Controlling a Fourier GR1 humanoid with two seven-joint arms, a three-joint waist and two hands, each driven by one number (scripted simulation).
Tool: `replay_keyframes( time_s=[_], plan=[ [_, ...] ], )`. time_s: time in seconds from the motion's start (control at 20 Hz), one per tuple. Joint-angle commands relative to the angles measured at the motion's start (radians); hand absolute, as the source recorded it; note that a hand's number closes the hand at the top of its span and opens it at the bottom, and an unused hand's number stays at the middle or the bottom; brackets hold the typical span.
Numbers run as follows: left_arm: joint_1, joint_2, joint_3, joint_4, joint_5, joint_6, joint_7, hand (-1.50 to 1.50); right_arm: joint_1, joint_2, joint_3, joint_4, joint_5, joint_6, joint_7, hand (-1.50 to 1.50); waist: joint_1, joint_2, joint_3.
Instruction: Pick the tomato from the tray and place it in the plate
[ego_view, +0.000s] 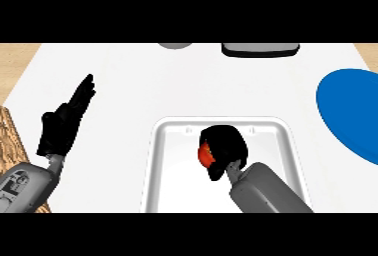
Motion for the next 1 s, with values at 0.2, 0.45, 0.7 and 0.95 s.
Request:
replay_keyframes(
  time_s=[0.2,0.45,0.7,0.95],
  plan=[
    [-0.043,-0.068,0.035,0.05,0.016,-0.013,-0.004,0.0,-0.043,0.028,-0.031,0.092,0.072,-0.097,-0.086,1.5,-0.007,0.009,-0.026],
    [0.048,-0.025,0.033,0.005,0.029,0.034,-0.019,0.0,0.08,-0.284,-0.206,-0.128,0.016,-0.104,-0.175,1.5,-0.07,-0.004,-0.025],
    [0.099,0.039,0.061,-0.002,0.064,0.069,-0.014,0.0,0.182,-0.565,-0.478,-0.023,-0.049,-0.175,-0.285,1.5,-0.183,-0.011,-0.018],
    [0.127,0.057,0.062,-0.036,0.101,0.08,-0.027,0.0,0.216,-0.73,-0.726,-0.014,-0.184,-0.304,-0.572,1.5,-0.167,-0.018,-0.015]
  ],
)
